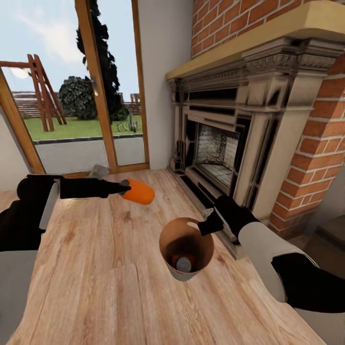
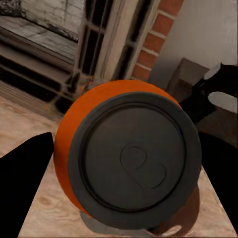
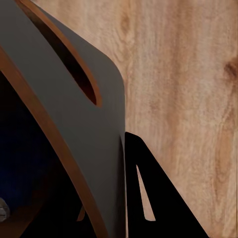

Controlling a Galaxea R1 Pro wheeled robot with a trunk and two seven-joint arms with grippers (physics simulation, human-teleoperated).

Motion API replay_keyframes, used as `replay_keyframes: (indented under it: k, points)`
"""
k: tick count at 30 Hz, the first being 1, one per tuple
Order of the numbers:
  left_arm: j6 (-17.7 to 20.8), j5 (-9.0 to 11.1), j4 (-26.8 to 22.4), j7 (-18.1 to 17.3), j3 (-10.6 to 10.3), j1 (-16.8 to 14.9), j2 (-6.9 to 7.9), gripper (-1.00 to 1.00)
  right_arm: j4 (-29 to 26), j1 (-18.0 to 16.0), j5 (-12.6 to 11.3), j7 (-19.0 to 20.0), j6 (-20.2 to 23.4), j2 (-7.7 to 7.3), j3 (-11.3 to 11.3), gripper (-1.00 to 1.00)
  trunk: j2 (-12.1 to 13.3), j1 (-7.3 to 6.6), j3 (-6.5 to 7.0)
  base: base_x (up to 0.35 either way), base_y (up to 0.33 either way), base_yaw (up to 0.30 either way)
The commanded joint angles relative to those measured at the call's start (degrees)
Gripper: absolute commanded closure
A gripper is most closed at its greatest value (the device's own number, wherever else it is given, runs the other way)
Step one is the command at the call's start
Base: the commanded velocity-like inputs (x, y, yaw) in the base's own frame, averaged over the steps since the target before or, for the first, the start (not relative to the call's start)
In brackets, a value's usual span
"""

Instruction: Put the three can of soda from the living room inside the tash can in the kitchen.

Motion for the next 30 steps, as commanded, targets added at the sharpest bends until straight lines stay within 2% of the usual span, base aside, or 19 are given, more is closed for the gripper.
replay_keyframes:
  k: [1,3,4,5,8,13,15,18,21,25,28,30]
  points:
    - [0.0,-0.6,1.0,-2.7,-2.9,-1.8,0.0,1.0,0.1,0.0,-1.2,0.3,0.3,0.27,-0.3,1.0,0.0,-0.02,0.23,0.0,0.0,0.0]
    - [0.0,-0.7,2.1,-5.4,-6.4,-3.7,0.01,1.0,0.2,0.0,-1.3,0.3,0.3,0.44,-0.3,1.0,0.0,-0.07,0.67,0.0,0.0,0.0]
    - [0.0,-0.8,4.0,-9.1,-13.1,-6.7,0.04,1.0,0.4,0.0,-1.4,0.3,0.3,0.59,-0.3,1.0,0.1,-0.1,0.89,0.0,0.0,0.0]
    - [0.0,-0.8,5.1,-11.1,-17.7,-8.7,0.03,1.0,0.4,0.0,-1.4,0.3,0.3,0.64,-0.3,1.0,0.1,-0.13,1.12,0.0,0.0,0.0]
    - [0.0,-0.9,7.2,-14.5,-24.8,-11.5,0.07,1.0,0.5,0.0,-1.5,0.3,0.3,0.71,-0.4,1.0,0.1,-0.2,1.78,0.0,0.0,0.0]
    - [0.0,-0.9,8.0,-15.8,-27.5,-12.5,0.29,1.0,0.5,0.0,-1.5,0.3,0.3,0.78,-0.4,1.0,0.2,-0.33,2.89,0.0,0.0,0.0]
    - [0.0,-1.0,8.2,-16.1,-28.5,-12.7,0.21,1.0,0.5,0.0,-1.5,0.3,0.3,0.81,-0.4,1.0,0.9,-0.75,3.25,0.0,0.0,0.0]
    - [0.0,-1.1,8.3,-16.0,-30.3,-12.7,-0.05,1.0,0.5,0.0,-1.5,0.3,0.3,0.94,-0.3,1.0,2.1,-1.41,3.79,0.0,0.0,0.0]
    - [0.0,-1.2,8.4,-15.0,-31.2,-12.7,-0.3,1.0,0.4,0.0,-1.5,0.2,0.3,1.47,-0.3,1.0,2.1,-1.41,3.79,0.0,0.0,0.0]
    - [0.0,-1.2,10.1,-9.9,-31.6,-12.7,-0.53,1.0,0.3,0.0,-1.5,0.2,0.3,2.95,-0.2,1.0,2.1,-1.41,3.79,0.0,0.0,0.0]
    - [0.0,-1.2,12.4,-4.6,-32.1,-12.6,-2.72,1.0,0.2,0.0,-1.5,0.2,0.3,3.78,-0.1,1.0,2.1,-1.41,3.79,0.0,0.0,0.0]
    - [0.0,-1.2,13.2,-3.7,-32.4,-12.5,-3.46,1.0,0.2,0.0,-1.5,0.2,0.3,3.88,-0.1,1.0,2.1,-1.41,3.79,0.0,0.0,0.0]
